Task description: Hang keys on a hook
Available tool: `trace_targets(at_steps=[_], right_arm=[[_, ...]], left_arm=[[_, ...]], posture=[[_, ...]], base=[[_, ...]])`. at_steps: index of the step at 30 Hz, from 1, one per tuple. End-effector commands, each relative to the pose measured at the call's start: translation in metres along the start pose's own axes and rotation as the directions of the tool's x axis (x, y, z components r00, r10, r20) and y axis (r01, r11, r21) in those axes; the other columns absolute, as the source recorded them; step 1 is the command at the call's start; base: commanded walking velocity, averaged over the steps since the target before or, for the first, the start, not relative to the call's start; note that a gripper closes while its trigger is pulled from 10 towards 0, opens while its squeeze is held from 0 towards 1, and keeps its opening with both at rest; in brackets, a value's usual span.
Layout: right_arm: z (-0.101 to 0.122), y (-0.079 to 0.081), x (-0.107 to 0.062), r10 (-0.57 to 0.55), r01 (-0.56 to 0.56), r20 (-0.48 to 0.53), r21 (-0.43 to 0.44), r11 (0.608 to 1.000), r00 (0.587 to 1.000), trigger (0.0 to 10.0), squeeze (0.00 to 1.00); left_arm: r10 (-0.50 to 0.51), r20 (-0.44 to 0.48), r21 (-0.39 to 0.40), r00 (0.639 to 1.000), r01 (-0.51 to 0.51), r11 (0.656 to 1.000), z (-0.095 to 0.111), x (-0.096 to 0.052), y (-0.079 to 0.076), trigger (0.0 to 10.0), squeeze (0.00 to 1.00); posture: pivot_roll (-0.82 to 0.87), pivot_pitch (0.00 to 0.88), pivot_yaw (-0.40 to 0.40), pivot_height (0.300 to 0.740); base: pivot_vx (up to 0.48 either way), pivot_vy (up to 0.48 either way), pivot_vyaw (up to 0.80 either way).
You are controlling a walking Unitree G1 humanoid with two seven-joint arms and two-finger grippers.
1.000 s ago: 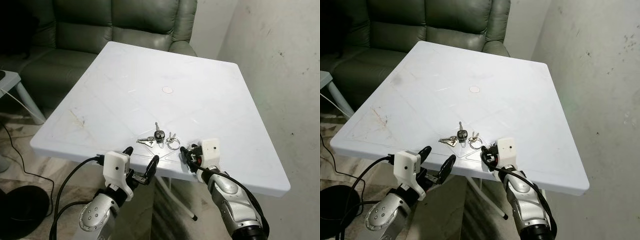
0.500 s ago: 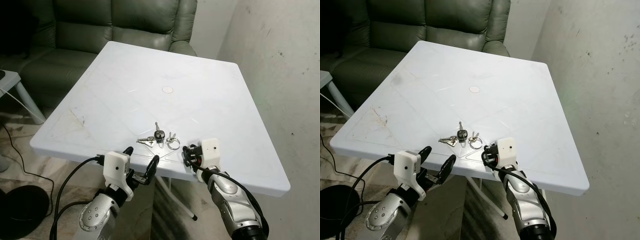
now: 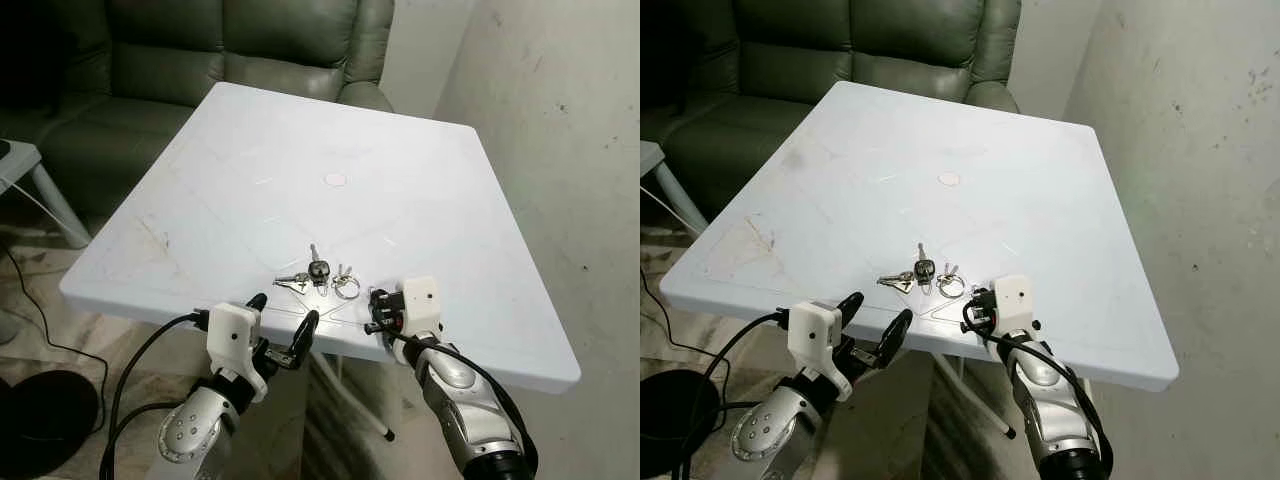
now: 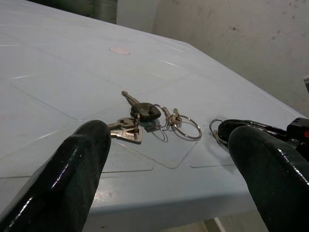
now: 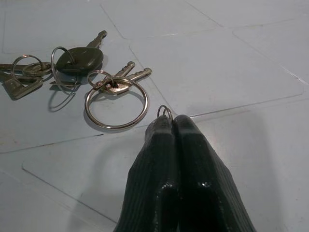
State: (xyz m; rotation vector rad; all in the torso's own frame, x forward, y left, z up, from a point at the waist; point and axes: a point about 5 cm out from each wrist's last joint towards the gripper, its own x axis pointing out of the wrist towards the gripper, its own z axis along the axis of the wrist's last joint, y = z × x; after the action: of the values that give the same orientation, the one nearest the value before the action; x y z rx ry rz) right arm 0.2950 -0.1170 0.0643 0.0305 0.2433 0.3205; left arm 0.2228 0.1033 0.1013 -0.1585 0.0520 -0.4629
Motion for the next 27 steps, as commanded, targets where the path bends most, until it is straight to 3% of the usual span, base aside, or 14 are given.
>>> trace_targets(at_steps=[1, 9, 12, 13, 14, 15, 21, 27], right_arm=[[0.003, -0.004, 0.0, -0.011, 0.011, 0.007, -0.014, 1.0, 1.0, 0.0, 0.0], [0.002, -0.003, 0.0, -0.005, 0.005, 0.009, -0.024, 1.0, 1.0, 0.1, 0.0], [0.005, -0.002, 0.0, 0.008, -0.007, 0.036, -0.038, 0.999, 0.999, 6.3, 0.0], [0.005, -0.002, 0.0, 0.01, -0.008, 0.039, -0.039, 0.999, 0.999, 6.3, 0.0], [0.008, -0.001, -0.001, 0.03, -0.027, 0.063, -0.042, 0.999, 0.998, 10.0, 0.0], [0.015, 0.001, -0.003, 0.066, -0.063, 0.129, -0.027, 0.998, 0.989, 10.0, 0.0], [0.036, -0.004, -0.009, 0.057, -0.074, 0.302, 0.047, 0.996, 0.952, 10.0, 0.0], [0.049, -0.011, -0.016, -0.006, -0.007, 0.392, 0.031, 1.0, 0.92, 10.0, 0.0]], left_arm=[[-0.01, 0.013, -0.004, 1.0, 0.01, 1.0, 0.004, 0.001, -0.004, 10.0, 0.0], [-0.012, 0.014, -0.005, 1.0, 0.012, 1.0, 0.004, 0.001, -0.004, 10.0, 0.0], [-0.01, 0.017, 0.0, 1.0, 0.01, 1.0, 0.004, 0.002, -0.005, 10.0, 0.0], [-0.01, 0.017, 0.0, 1.0, 0.01, 1.0, 0.004, 0.002, -0.005, 10.0, 0.0], [-0.01, 0.017, 0.001, 1.0, 0.01, 1.0, 0.004, 0.002, -0.004, 10.0, 0.0], [-0.008, 0.019, 0.002, 1.0, 0.008, 1.0, 0.004, 0.003, -0.004, 10.0, 0.0], [0.013, 0.041, -0.015, 0.999, -0.013, 1.0, 0.008, 0.008, 0.002, 10.0, 0.0], [0.067, 0.088, 0.008, 0.994, -0.068, 0.998, 0.019, 0.018, 0.019, 10.0, 0.0]], posture=[[0.06, 0.04, -0.111, 0.74], [0.06, 0.035, -0.109, 0.74], [0.06, 0.032, -0.111, 0.74], [0.06, 0.032, -0.111, 0.74], [0.06, 0.026, -0.111, 0.74], [0.06, 0.026, -0.111, 0.74], [0.04, 0.007, -0.097, 0.74], [0.03, 0.0, -0.085, 0.74]], base=[[0.0, 0.0, 0.0], [0.0, 0.0, 0.0], [0.0, 0.0, 0.0], [0.0, 0.0, 0.0], [0.0, 0.0, 0.0], [0.0, 0.0, 0.0], [0.0, 0.0, 0.0], [0.0, 0.0, 0.0]])
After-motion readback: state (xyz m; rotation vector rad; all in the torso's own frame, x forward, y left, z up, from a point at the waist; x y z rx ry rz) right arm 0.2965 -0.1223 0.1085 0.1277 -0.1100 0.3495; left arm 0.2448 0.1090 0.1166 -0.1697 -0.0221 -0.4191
